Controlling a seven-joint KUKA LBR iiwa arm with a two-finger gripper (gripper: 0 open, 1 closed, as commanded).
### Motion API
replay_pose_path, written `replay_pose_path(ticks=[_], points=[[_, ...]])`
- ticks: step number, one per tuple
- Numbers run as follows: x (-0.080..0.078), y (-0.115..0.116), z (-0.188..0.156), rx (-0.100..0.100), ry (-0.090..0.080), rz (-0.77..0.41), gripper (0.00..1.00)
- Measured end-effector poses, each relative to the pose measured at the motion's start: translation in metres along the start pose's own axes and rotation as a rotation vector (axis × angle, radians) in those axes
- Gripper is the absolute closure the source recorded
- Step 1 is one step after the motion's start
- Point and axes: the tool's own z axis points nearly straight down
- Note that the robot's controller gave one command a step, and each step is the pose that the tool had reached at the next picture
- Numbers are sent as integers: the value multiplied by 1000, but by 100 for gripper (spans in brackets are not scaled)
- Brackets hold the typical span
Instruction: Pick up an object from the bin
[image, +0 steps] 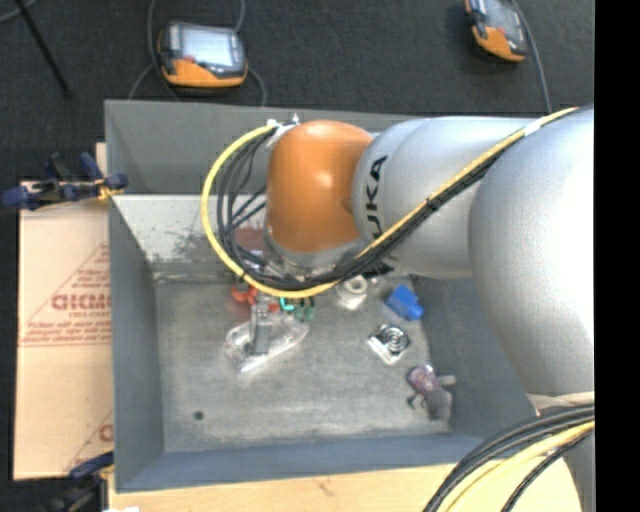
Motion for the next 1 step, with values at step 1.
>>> replay_pose_path(ticks=[1], points=[[-17,-29,62,-2,-15,-121,0]])
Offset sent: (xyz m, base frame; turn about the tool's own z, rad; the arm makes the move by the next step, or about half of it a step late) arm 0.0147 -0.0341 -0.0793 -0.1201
